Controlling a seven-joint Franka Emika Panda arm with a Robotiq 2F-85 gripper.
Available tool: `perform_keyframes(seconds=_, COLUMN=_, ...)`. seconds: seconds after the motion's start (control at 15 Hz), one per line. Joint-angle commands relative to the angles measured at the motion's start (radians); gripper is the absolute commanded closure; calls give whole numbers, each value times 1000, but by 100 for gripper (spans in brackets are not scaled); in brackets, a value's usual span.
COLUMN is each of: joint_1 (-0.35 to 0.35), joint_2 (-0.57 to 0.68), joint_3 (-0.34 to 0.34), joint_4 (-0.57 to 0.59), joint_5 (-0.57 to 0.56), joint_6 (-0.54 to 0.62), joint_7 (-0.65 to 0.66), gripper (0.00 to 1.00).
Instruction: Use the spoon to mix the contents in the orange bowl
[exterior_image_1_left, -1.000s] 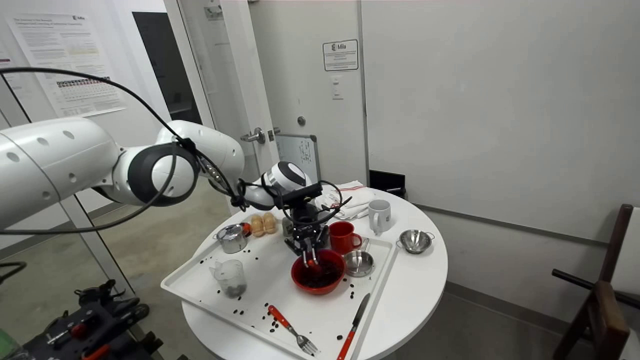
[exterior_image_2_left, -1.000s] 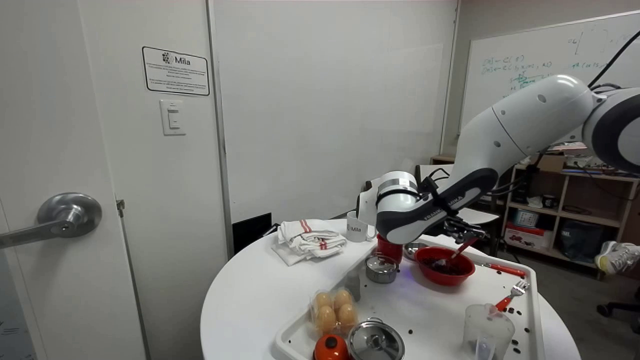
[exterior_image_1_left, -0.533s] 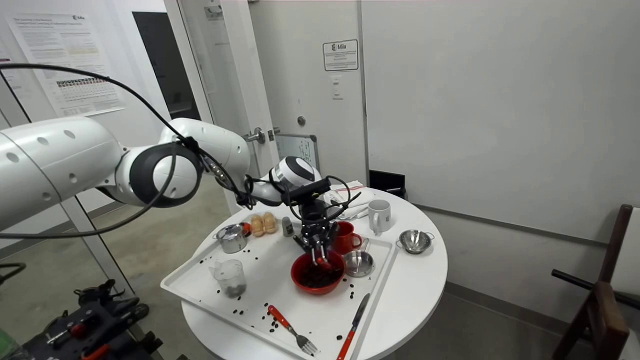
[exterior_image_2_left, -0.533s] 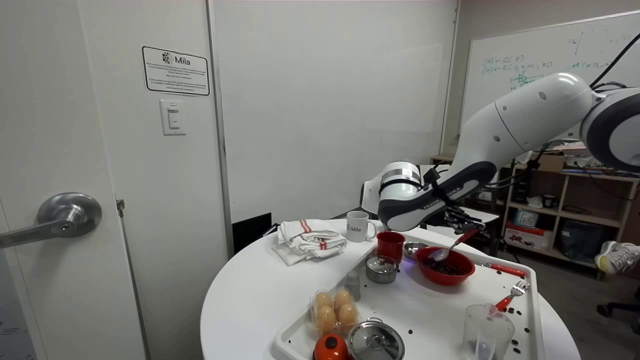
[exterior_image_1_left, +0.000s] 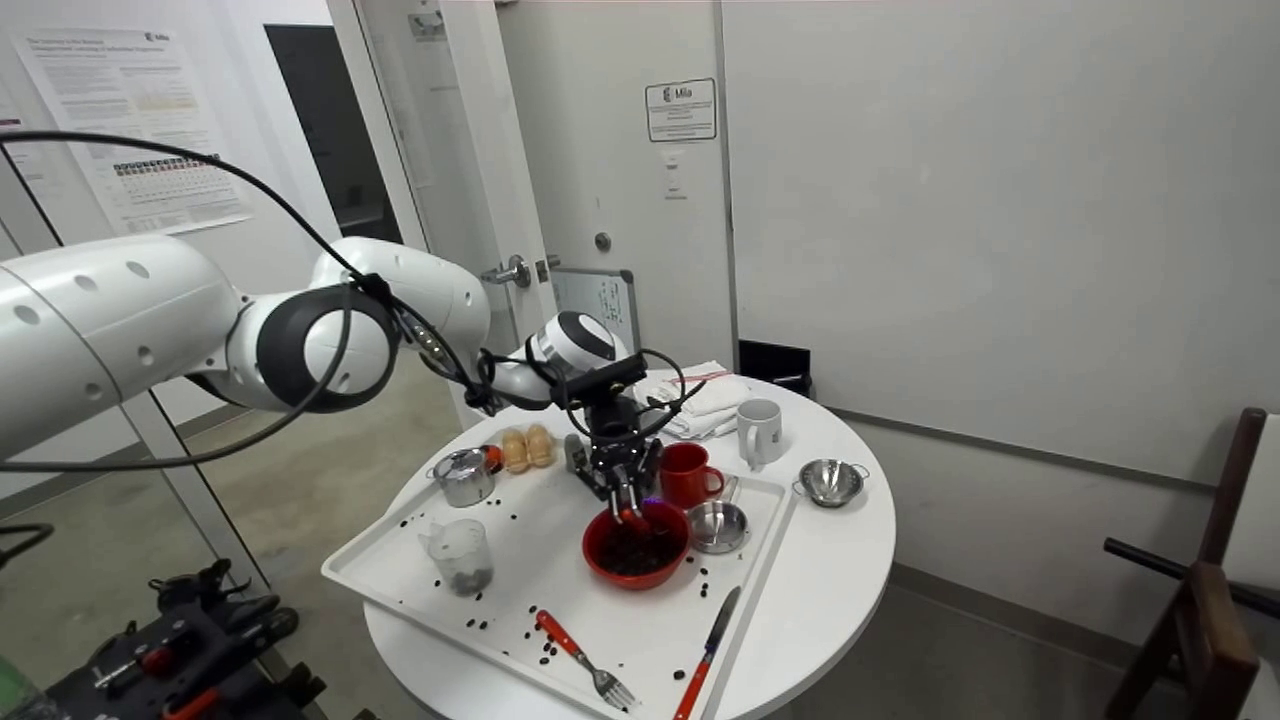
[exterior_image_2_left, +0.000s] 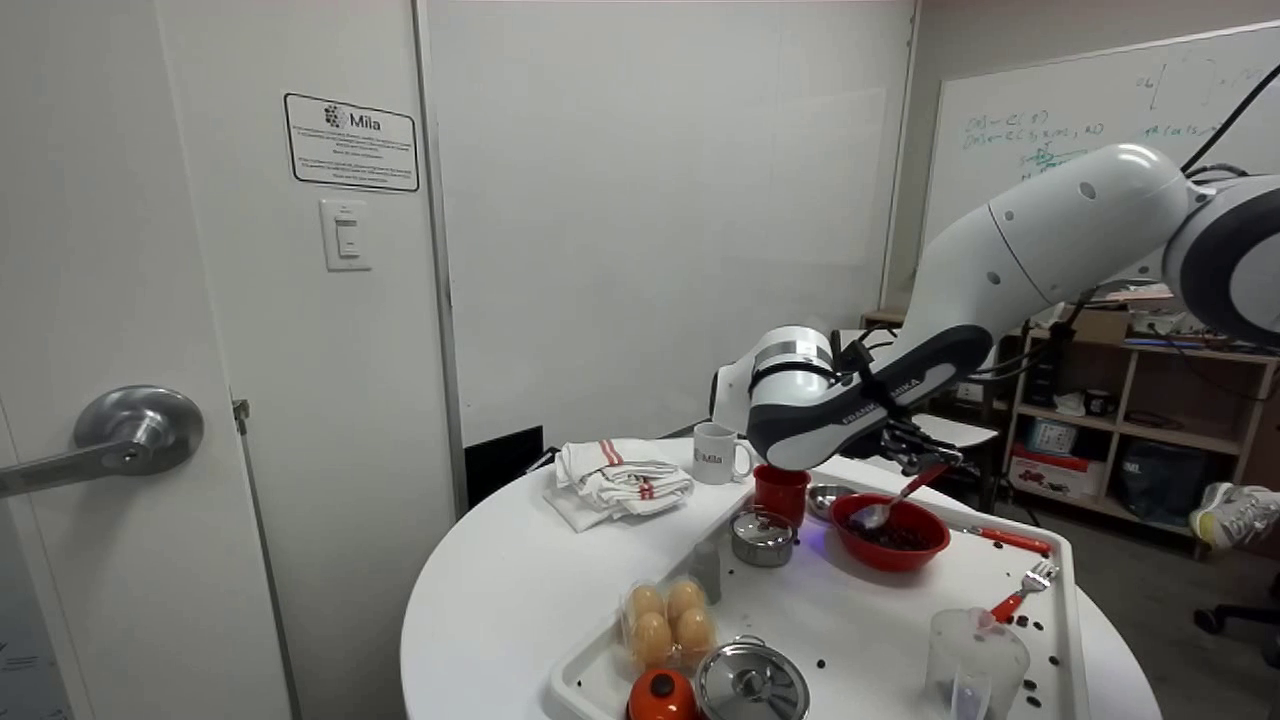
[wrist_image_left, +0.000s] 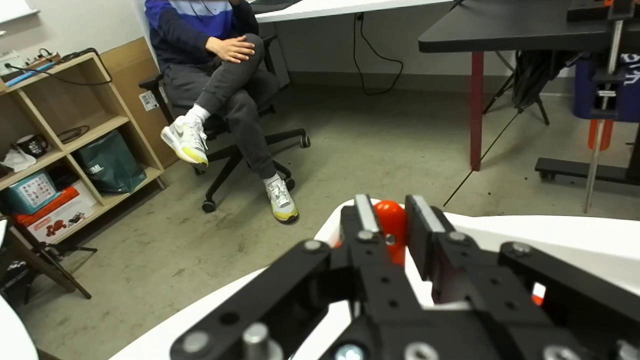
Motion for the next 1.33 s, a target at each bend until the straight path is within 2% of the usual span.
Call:
perform_keyframes(seconds=0.0, joint_1=50, joint_2=0, joint_3=4, joint_4=3, joint_5=-1, joint_6=-14, joint_7=13, gripper=92)
perform_keyframes(seconds=0.27, joint_1=79, joint_2=1, joint_3=3, joint_4=-13, joint_5=-11, joint_6=-7, joint_7=-4, gripper=92)
perform_keyframes(seconds=0.6, joint_1=73, joint_2=4, joint_3=11, joint_4=-79, joint_5=-23, joint_6=3, joint_7=-40, gripper=92)
perform_keyframes(seconds=1.0, joint_1=16, joint_2=10, joint_3=22, joint_4=-135, joint_5=-6, joint_6=-9, joint_7=-66, gripper=92)
perform_keyframes(seconds=1.27, joint_1=-52, joint_2=10, joint_3=8, joint_4=-134, joint_5=12, joint_6=-32, joint_7=-35, gripper=92)
